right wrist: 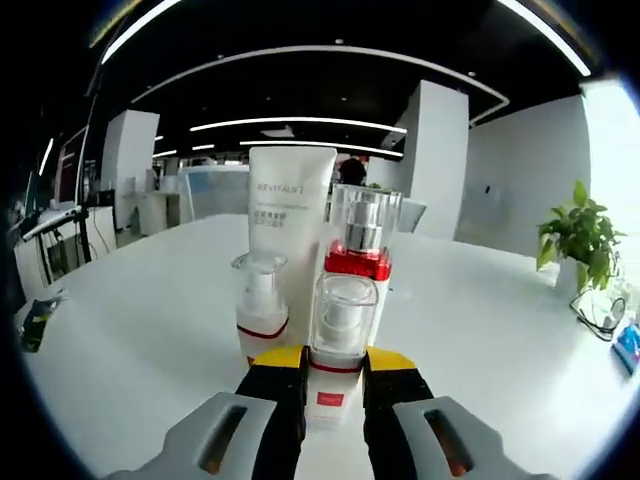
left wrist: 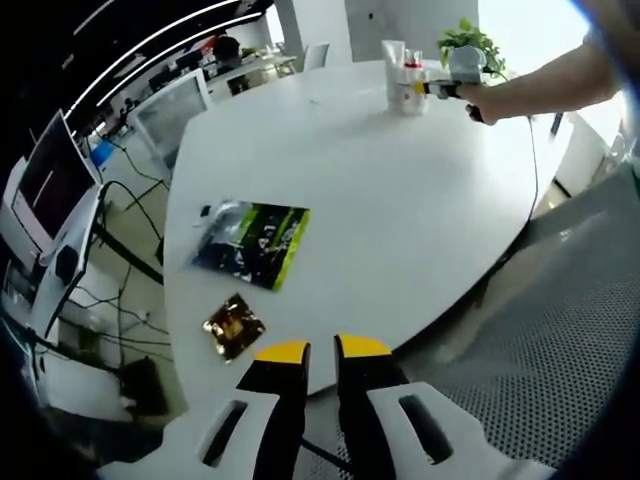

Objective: Arrange the skincare products in the storage area until every visible bottle or jar stands upright without overlapping.

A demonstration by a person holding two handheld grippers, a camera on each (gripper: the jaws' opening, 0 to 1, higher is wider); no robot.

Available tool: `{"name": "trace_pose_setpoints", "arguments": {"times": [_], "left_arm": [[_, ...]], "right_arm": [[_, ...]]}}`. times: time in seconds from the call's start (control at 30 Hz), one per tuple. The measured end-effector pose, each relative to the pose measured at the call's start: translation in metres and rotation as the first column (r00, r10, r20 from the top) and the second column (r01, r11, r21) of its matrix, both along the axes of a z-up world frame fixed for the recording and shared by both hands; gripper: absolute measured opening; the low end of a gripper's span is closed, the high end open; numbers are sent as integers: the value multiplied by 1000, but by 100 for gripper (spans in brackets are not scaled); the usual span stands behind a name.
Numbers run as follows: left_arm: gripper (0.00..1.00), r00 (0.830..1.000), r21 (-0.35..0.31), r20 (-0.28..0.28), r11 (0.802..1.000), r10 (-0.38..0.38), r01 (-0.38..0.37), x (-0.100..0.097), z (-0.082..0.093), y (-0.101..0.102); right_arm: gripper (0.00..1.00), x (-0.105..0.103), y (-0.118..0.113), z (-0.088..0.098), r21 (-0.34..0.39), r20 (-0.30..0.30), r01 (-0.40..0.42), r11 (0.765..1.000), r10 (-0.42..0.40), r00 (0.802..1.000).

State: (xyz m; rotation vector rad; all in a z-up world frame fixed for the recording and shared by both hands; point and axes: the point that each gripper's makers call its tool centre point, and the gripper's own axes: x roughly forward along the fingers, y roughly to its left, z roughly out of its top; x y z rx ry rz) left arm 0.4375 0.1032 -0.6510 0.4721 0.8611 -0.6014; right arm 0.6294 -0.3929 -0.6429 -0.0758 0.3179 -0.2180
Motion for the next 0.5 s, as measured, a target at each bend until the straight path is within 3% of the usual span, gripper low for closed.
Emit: {"name": "trace_pose_setpoints", "arguments": {"times": [0.5], "left_arm": [[6, 1000, 4, -1, 1000, -1, 1, -1, 0, 0]], "right_arm": [[14, 1, -4, -3, 20, -11, 48, 999, -47, 999]]}}
